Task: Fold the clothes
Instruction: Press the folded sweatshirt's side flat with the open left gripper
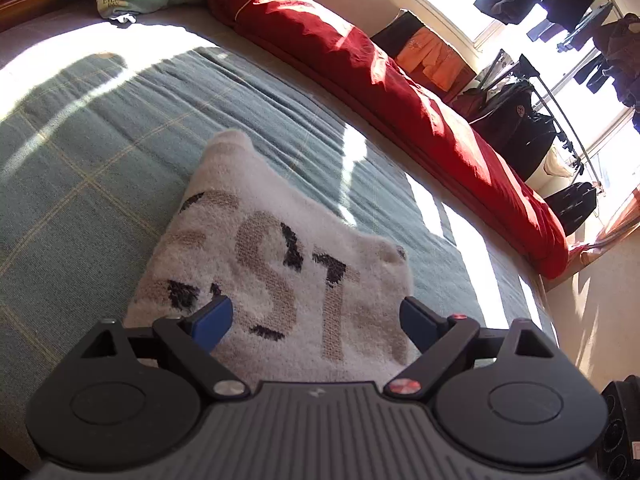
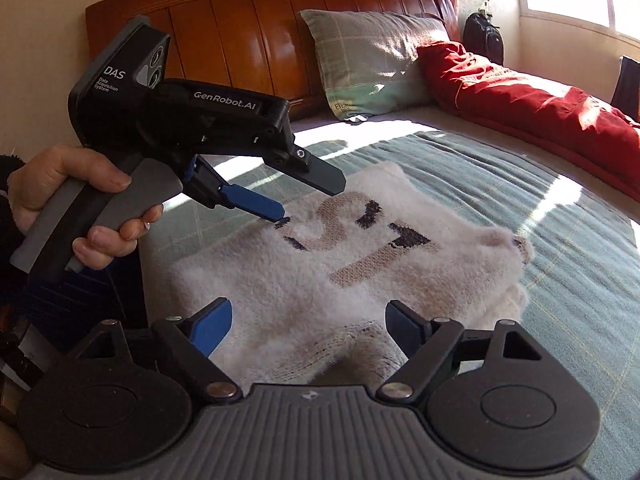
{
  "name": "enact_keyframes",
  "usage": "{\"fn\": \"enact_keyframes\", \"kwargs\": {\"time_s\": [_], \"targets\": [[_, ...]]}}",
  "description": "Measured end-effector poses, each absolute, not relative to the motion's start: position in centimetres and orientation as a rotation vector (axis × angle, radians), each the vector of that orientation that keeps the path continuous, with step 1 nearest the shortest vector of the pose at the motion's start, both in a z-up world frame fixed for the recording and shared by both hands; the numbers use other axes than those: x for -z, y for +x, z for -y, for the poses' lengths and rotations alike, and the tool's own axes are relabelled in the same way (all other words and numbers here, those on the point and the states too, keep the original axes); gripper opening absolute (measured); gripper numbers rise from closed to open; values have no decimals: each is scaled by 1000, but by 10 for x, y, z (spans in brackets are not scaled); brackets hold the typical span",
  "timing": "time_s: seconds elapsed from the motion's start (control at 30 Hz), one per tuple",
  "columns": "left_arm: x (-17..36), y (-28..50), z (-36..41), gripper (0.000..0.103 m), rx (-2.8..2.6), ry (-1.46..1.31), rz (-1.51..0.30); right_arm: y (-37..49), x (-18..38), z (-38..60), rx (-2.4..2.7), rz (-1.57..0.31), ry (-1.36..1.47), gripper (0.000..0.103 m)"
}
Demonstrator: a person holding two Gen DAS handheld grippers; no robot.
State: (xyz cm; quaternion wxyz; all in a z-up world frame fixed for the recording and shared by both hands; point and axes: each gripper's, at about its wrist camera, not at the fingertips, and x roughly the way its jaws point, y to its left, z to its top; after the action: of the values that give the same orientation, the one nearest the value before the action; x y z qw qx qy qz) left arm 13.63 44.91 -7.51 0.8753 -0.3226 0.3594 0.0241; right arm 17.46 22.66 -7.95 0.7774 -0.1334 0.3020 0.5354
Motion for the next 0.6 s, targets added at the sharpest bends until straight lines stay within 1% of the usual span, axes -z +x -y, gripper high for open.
{"fn": "enact_keyframes", "kwargs": {"time_s": [0.1,0.2,0.33,0.4,0.47,0.6], "targets": [[73,113,-431,95,-17,-658,-749,162,94,-231,-1147,-691,-380,90],[91,100,-420,95,-16,-666,-809,161,101,-219,-1129,-761,-351,90],[103,91,-412,95,-53,-651,-851,163,86,-194,-1105,-794,-321,90],[94,88,-403,95,-40,-644,-827,164,76,-180,-1085,-797,-341,92],[84,86,-393,95,-11,-645,-796,168,69,-165,-1050,-812,-367,96],[81,92,-359,95,68,-623,-789,176,66,-133,-950,-857,-388,98]]}}
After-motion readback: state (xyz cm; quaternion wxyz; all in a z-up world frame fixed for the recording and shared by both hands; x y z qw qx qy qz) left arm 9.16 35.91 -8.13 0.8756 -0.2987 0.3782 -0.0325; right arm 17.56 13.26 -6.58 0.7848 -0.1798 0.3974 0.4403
